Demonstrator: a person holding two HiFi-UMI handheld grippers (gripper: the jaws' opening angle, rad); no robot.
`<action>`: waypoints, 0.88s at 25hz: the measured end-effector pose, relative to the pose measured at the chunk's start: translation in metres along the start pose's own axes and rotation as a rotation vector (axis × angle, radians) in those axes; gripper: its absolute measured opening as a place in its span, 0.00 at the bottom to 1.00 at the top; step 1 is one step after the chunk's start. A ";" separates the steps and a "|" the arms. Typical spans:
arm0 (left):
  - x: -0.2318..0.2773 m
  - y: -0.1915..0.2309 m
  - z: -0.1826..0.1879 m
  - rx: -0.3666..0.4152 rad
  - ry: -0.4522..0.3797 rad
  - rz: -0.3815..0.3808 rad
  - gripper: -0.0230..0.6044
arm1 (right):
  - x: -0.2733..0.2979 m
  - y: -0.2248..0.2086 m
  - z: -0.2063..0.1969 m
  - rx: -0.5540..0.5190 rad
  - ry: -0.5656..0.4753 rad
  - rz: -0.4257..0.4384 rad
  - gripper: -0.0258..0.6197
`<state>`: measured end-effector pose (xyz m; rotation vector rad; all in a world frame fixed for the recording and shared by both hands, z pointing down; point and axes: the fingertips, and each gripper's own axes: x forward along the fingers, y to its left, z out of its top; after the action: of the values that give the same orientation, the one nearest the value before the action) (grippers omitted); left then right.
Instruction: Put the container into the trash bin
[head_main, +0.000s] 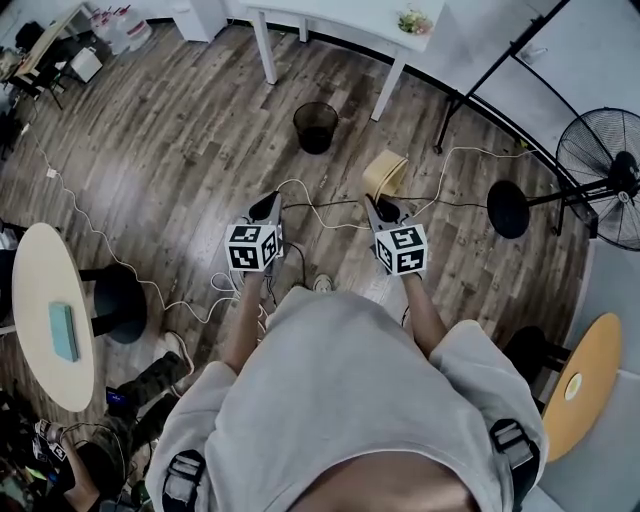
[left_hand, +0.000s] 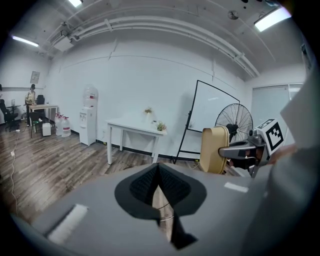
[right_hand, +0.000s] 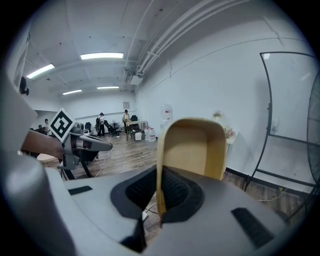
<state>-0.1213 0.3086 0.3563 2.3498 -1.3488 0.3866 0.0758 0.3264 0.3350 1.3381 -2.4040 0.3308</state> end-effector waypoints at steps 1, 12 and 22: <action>0.003 0.002 0.002 0.004 0.000 -0.002 0.05 | 0.003 -0.001 0.000 0.000 0.000 0.000 0.08; 0.019 0.000 -0.001 0.021 0.035 -0.014 0.05 | 0.012 -0.013 -0.013 0.022 0.019 0.003 0.08; 0.043 0.009 0.012 0.021 0.031 -0.013 0.05 | 0.036 -0.023 -0.009 0.018 0.028 0.028 0.08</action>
<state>-0.1070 0.2664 0.3661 2.3588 -1.3213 0.4335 0.0800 0.2902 0.3591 1.2995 -2.4038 0.3773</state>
